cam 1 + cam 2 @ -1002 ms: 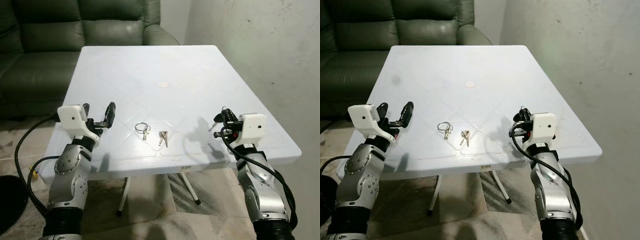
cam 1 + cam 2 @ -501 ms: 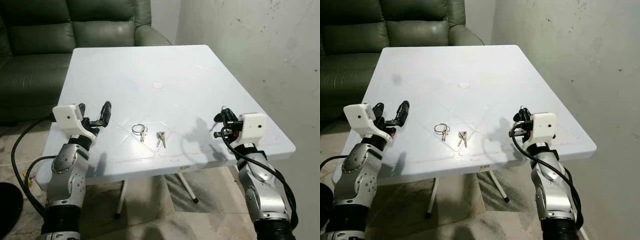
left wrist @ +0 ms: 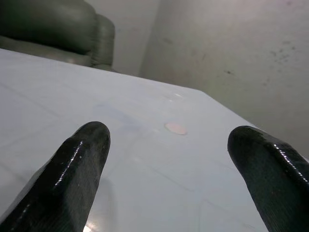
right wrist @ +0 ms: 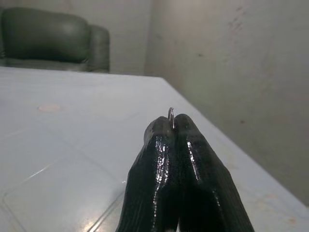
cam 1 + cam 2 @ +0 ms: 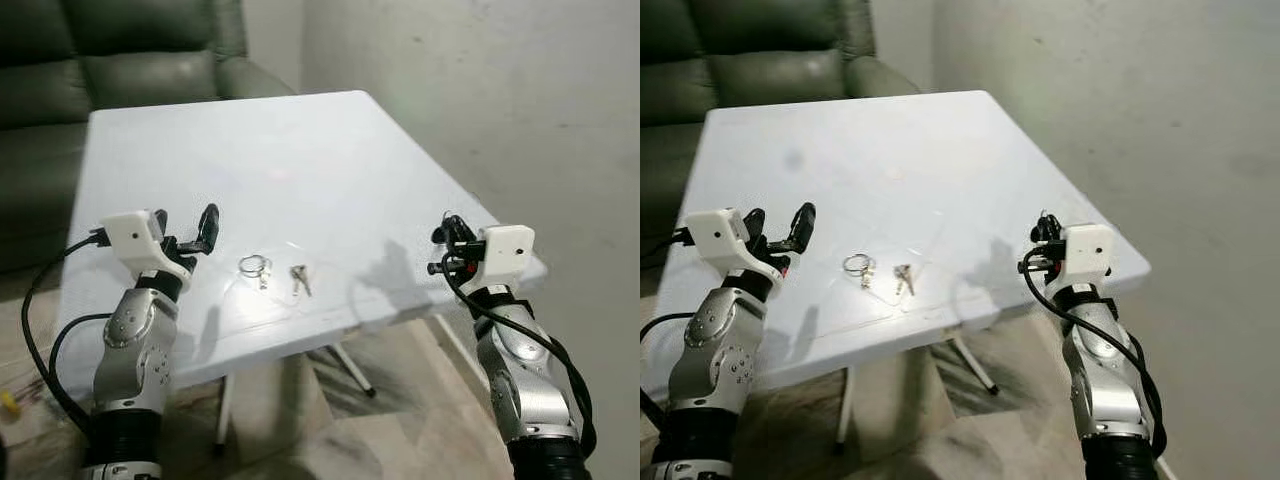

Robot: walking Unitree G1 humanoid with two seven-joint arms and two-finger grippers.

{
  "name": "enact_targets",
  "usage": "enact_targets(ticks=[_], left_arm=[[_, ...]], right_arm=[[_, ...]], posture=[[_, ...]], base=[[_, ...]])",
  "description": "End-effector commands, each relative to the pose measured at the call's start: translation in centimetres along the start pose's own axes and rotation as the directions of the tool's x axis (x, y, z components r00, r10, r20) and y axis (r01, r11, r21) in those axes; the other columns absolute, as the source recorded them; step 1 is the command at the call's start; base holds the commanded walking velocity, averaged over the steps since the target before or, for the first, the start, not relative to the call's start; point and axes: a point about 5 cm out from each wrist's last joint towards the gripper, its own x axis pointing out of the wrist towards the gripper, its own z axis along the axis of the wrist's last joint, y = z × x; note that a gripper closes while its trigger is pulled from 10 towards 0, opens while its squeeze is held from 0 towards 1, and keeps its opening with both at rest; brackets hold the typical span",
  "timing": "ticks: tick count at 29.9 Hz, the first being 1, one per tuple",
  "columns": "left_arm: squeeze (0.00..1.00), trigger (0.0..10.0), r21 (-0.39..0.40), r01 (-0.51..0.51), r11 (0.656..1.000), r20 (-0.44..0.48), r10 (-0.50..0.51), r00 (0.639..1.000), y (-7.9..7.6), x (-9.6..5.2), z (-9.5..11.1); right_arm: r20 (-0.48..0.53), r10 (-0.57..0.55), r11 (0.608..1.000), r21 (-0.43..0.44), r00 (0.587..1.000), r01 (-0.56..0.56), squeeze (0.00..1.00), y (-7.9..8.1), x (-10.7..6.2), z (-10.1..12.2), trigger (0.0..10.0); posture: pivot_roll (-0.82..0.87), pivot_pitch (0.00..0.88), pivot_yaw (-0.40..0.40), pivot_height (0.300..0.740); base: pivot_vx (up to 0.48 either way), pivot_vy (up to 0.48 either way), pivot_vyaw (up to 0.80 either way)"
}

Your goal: Hang keys on a hook

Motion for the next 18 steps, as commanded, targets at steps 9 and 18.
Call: enact_targets(ticks=[9,18], left_arm=[[0.00,10.0,0.008,0.000,1.000,-0.006,0.000,1.000,-0.41,0.26,0.01],[0.00,10.0,0.000,-0.011,1.000,-0.027,0.011,1.000,-0.52,0.34,-0.13]], right_arm=[[0.000,-0.012,1.000,-0.003,1.000,0.012,0.00,-0.47,0.02,0.25,10.0],[0.003,-0.017,1.000,-0.001,1.000,0.017,0.00,-0.47,0.11,0.38,10.0]], posture=[[-0.03,0.000,-0.061,0.740],[-0.03,0.000,-0.060,0.740]], base=[[0.000,0.000,-0.74],[0.000,0.000,-0.74]])
